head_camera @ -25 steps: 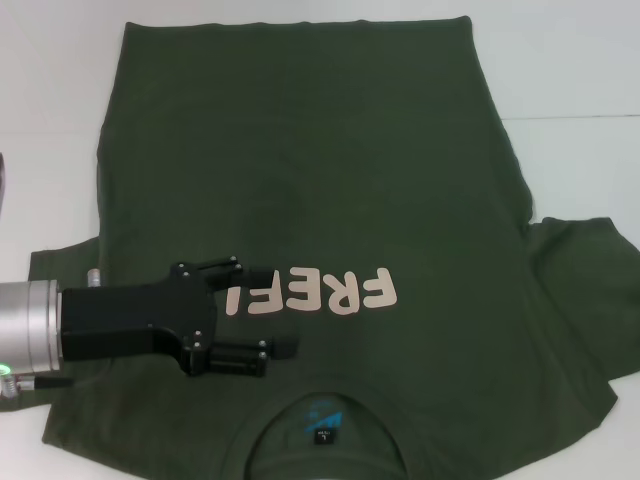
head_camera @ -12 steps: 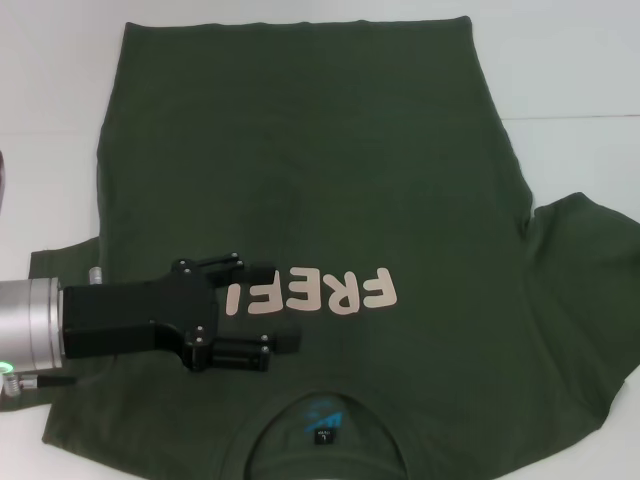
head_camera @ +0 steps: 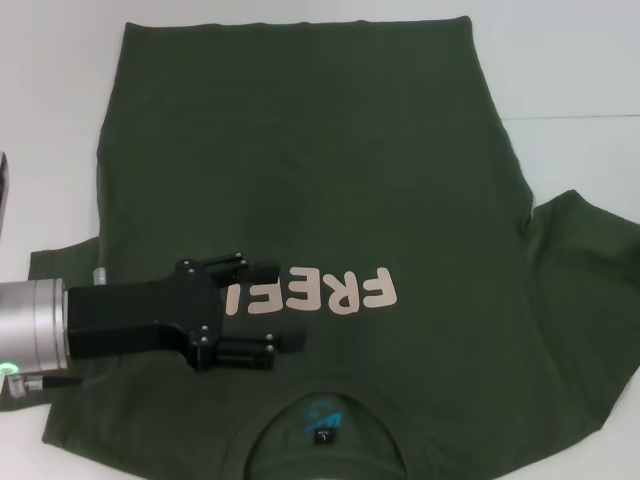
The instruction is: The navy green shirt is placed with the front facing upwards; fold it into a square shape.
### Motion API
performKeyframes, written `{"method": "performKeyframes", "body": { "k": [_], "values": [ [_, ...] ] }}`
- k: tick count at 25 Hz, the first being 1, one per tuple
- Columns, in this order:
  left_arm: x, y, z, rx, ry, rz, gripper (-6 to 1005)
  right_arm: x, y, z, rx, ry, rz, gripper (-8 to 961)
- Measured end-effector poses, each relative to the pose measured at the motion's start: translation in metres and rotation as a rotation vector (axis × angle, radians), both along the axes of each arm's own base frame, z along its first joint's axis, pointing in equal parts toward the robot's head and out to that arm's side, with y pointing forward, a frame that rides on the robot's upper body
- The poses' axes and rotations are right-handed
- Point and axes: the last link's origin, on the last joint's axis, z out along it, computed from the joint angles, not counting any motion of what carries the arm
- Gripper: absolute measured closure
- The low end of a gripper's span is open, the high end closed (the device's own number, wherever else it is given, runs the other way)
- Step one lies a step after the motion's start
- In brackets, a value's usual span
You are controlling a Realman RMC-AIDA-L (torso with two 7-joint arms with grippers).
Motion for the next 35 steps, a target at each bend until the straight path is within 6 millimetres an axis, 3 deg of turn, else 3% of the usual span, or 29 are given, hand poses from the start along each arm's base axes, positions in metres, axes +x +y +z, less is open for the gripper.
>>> {"method": "performKeyframes", "body": {
  "k": [12,23,28,35],
  "values": [
    [0.002,0.002,0.002,0.013,-0.014,-0.003,132,-0.081,0.002,-0.01,-0.097,0.085,0.151,924],
    [0.003,0.001,0.002,0.014,-0.023,-0.01,134,-0.148,0.027,-0.052,-0.185,0.106,0.322,923],
    [0.003,0.0,0.002,0.009,-0.025,-0.009,135,-0.165,0.03,-0.073,-0.245,0.108,0.361,922],
    [0.002,-0.001,0.002,0.009,-0.026,-0.006,136,-0.169,0.026,-0.097,-0.32,0.077,0.369,921]
  ]
}}
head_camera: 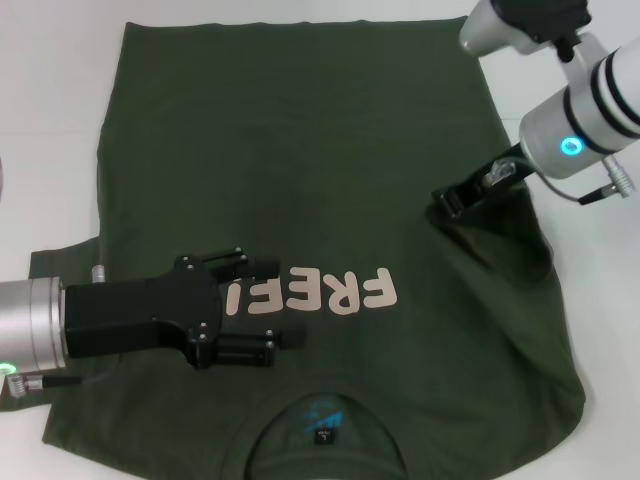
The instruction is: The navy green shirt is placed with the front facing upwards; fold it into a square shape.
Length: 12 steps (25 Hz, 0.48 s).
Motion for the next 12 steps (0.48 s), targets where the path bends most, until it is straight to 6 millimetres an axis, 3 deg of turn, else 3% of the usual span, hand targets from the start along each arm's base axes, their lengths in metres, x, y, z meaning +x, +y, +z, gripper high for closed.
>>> {"method": "performKeyframes", "body": {
  "k": [12],
  "values": [
    [0.0,0.0,0.0,0.002,0.0,-0.004,138,0.001,0.002,-0.017,-0.017,-0.02,0.008,919]
  ]
}}
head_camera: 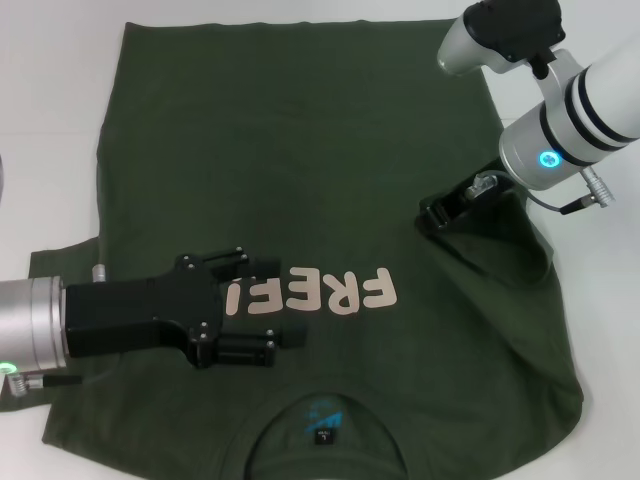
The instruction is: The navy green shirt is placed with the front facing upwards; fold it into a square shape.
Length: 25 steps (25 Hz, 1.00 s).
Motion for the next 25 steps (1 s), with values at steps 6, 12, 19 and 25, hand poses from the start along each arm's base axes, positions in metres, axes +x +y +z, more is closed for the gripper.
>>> {"method": "performKeyframes", "body": {
  "k": [6,12,19,25],
  "values": [
    [0.0,0.0,0.001,0.005,-0.002,-0.003,139,-0.005,0.002,-0.004,0.0,0.003,0.013,918],
    [0.0,0.0,0.001,0.009,-0.005,-0.002,140,-0.004,0.001,-0.012,-0.022,-0.011,0.006,917],
    [-0.001,0.0,0.002,0.01,-0.004,0.001,141,-0.004,-0.001,-0.013,-0.029,-0.034,0.003,844],
    [-0.001,0.0,0.002,0.011,-0.004,0.001,142,-0.003,0.002,-0.01,-0.006,-0.024,0.01,735]
  ]
}}
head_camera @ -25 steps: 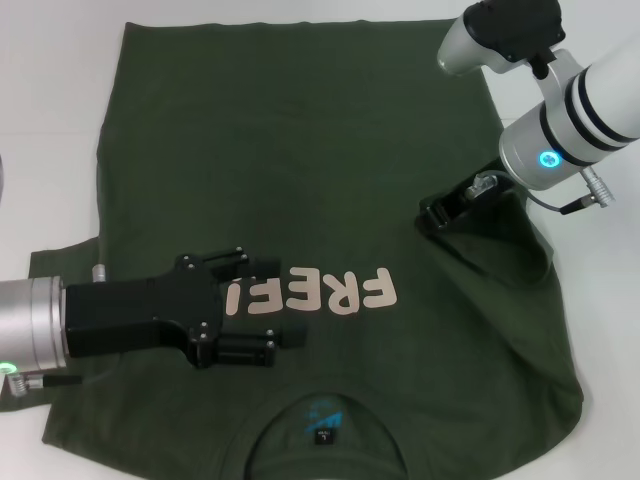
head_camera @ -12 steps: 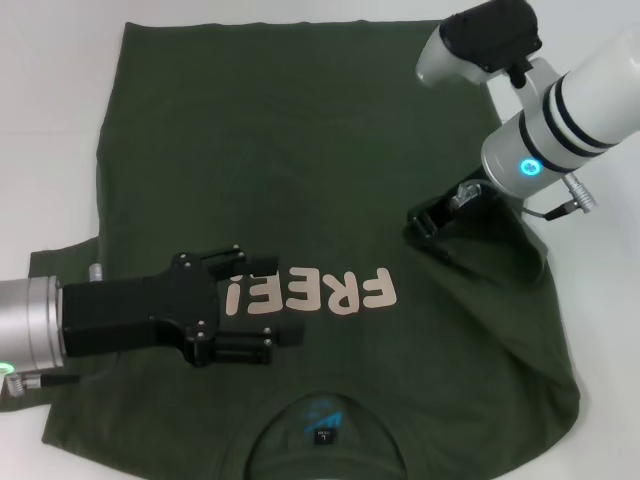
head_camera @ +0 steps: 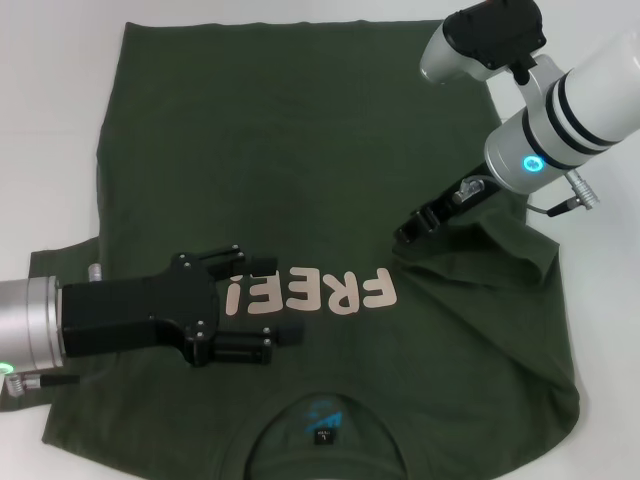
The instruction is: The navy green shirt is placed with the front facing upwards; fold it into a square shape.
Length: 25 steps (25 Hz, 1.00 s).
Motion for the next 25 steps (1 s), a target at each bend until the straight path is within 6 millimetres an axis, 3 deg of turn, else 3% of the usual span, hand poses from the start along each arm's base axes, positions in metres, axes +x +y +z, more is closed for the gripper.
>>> {"method": "performKeyframes", "body": {
  "k": [6,11,25],
  "values": [
    [0.0,0.0,0.0,0.0,-0.001,0.002,143,0.001,-0.002,0.007,-0.024,-0.027,0.001,471],
    [0.0,0.0,0.0,0.001,-0.004,0.004,144,0.008,-0.002,0.01,-0.034,-0.086,0.001,369],
    [0.001,0.001,0.0,0.006,-0.01,0.004,146,0.009,-0.006,-0.006,-0.06,-0.192,0.077,379]
  ]
}}
